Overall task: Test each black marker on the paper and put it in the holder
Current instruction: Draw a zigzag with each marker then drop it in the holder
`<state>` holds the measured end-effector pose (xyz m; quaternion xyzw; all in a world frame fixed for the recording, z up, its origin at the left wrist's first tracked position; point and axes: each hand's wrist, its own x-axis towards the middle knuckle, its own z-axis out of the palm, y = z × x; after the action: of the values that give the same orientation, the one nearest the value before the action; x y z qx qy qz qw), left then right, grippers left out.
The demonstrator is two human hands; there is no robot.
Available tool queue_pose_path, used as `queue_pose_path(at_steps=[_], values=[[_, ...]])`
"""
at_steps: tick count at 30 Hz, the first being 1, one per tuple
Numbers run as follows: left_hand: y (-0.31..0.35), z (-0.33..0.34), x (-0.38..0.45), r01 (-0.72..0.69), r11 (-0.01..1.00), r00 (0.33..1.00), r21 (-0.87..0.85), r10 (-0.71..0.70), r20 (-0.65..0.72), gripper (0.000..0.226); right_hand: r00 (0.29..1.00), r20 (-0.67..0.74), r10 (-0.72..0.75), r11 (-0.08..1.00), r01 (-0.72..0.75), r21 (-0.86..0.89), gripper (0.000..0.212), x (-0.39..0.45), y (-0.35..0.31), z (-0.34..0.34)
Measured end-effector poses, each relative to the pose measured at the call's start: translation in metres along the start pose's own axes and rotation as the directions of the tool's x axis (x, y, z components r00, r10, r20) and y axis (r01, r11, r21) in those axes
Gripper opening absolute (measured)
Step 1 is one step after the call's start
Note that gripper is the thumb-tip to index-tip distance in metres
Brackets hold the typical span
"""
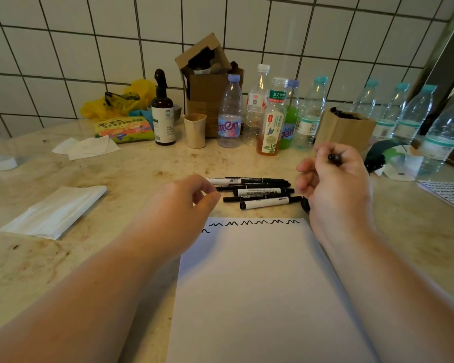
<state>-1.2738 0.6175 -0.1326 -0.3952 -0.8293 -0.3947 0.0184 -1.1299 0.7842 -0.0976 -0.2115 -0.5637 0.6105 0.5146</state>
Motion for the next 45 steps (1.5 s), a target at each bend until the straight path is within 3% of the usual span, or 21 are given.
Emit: queue_pose_path(at_steps=[5, 8, 12, 15, 17, 20, 23, 27, 32, 39, 42, 44, 45], values=[[-0.003, 0.001, 0.001, 0.006, 1.000, 1.000, -0.024, -0.006, 0.001, 0.009, 0.980, 0.048, 0.193, 0.963, -0.199, 0.184, 0.010, 0.010, -0.001, -0.002], [-0.003, 0.002, 0.001, -0.001, 1.000, 1.000, -0.014, 0.001, -0.014, 0.011, 0.978, 0.062, 0.197, 0.955, -0.206, 0.215, 0.019, 0.011, -0.002, -0.004], [-0.003, 0.002, 0.001, -0.004, 1.000, 1.000, -0.011, 0.004, -0.016, 0.010, 0.997, 0.053, -0.056, 0.997, 0.053, 0.060, 0.032, 0.007, -0.004, -0.009], [-0.003, 0.002, 0.002, 0.002, 1.000, 1.000, -0.010, -0.002, -0.010, 0.011, 0.947, 0.242, -0.212, 0.944, 0.262, -0.198, 0.027, -0.003, 0.002, -0.007], [-0.004, 0.002, 0.003, 0.011, 1.000, 1.000, -0.004, -0.011, 0.000, 0.013, 0.910, 0.390, -0.139, 0.839, 0.317, -0.442, 0.025, -0.005, 0.015, -0.003], [-0.006, 0.002, 0.005, 0.035, 0.999, 0.999, 0.008, -0.035, 0.002, 0.012, 0.878, 0.474, 0.064, 0.543, 0.368, -0.755, 0.025, -0.003, 0.033, -0.001], [-0.008, 0.003, 0.005, 0.048, 0.999, 0.999, -0.013, -0.048, -0.006, 0.012, 0.878, 0.427, 0.217, 0.374, 0.329, -0.867, 0.036, -0.001, 0.040, -0.002], [-0.008, 0.004, 0.005, 0.059, 0.998, 0.998, -0.002, -0.059, -0.021, 0.011, 0.865, 0.449, 0.224, 0.285, 0.382, -0.879, 0.036, -0.002, 0.041, -0.003], [-0.007, 0.004, 0.005, 0.060, 0.998, 0.998, 0.001, -0.060, -0.026, 0.011, 0.861, 0.464, 0.207, 0.271, 0.405, -0.873, 0.016, -0.002, 0.039, -0.002], [-0.006, 0.003, 0.003, 0.056, 0.998, 0.998, -0.019, -0.056, -0.026, 0.012, 0.823, 0.516, 0.238, 0.312, 0.438, -0.843, 0.022, -0.001, 0.042, -0.003], [-0.005, 0.002, 0.002, 0.054, 0.998, 0.998, -0.025, -0.055, -0.018, 0.012, 0.812, 0.556, 0.177, 0.322, 0.486, -0.812, 0.020, -0.001, 0.042, -0.003], [-0.004, 0.000, 0.002, 0.053, 0.998, 0.999, -0.021, -0.053, -0.011, 0.011, 0.798, 0.599, 0.064, 0.389, 0.533, -0.751, 0.021, -0.003, 0.039, -0.001], [-0.003, -0.001, 0.002, 0.051, 0.999, 0.999, -0.016, -0.051, -0.005, 0.011, 0.805, 0.593, 0.016, 0.471, 0.517, -0.715, 0.023, -0.004, 0.037, 0.000]])
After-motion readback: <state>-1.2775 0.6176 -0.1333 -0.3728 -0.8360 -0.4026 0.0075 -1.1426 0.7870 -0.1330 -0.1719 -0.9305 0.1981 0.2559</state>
